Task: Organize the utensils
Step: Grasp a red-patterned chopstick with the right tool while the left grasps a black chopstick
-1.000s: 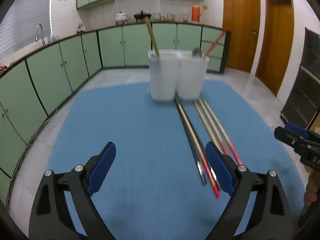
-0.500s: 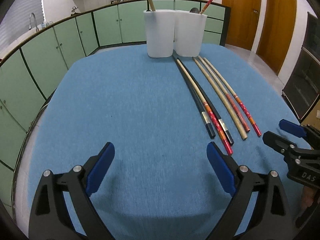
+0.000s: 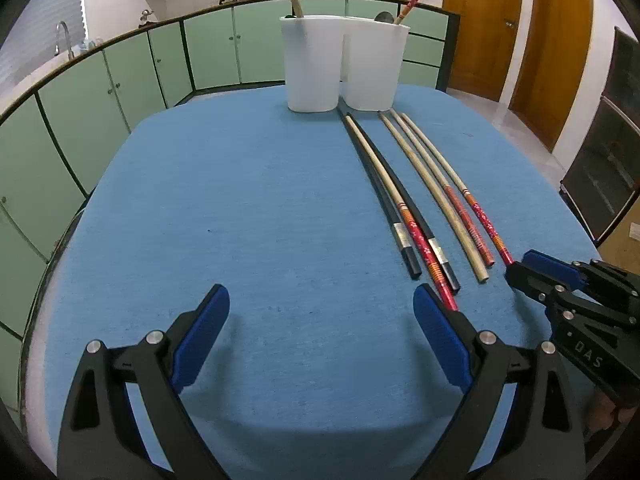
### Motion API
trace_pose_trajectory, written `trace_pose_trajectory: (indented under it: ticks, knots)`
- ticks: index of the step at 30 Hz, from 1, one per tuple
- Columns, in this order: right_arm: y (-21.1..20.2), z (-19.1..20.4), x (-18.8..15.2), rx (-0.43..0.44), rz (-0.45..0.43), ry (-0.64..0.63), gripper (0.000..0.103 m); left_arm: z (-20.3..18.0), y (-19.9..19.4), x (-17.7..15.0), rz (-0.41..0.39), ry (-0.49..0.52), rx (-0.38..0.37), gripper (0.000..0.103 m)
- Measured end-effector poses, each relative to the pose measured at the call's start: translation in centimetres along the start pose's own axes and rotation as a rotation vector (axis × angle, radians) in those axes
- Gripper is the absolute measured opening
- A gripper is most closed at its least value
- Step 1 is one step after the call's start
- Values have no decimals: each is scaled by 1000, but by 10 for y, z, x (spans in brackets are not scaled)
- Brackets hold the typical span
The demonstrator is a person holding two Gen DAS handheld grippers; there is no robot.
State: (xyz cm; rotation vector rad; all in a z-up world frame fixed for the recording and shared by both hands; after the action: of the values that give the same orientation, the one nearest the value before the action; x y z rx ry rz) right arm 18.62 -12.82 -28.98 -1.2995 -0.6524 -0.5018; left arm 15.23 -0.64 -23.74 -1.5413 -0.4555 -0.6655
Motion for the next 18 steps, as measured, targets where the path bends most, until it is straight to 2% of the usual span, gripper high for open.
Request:
trace_pose_trajectory:
  ticks: [4, 13, 14, 15, 18]
  knots:
    - [1, -1, 1, -6, 7, -1, 6, -5, 3, 0, 7, -2, -11, 90]
    - [-1, -13, 2, -23, 7, 19, 6, -16, 18, 1, 41, -15, -14, 90]
    - [-1, -16, 2, -24, 7, 23, 6, -17, 20, 2, 46, -21, -11, 88]
    - [-1, -17, 2, -23, 6, 28, 6, -17, 22, 2, 51, -24, -9, 82]
    - [-1, -20, 2, -16, 6, 38, 6, -19, 27, 5, 56, -22, 6, 81]
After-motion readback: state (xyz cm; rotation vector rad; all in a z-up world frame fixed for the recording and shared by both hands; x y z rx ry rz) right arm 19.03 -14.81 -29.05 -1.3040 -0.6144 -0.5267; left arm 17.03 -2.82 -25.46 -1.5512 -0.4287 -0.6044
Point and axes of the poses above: each gripper's, at about its wrist camera, not at the fingertips, and y roughly the way its jaws point, z to its left, x to its top, the point moved 10 cm from there along y, roughly the way its jaws point, and after that the axes turned 1 degree about -z, right-handed, at the moved point
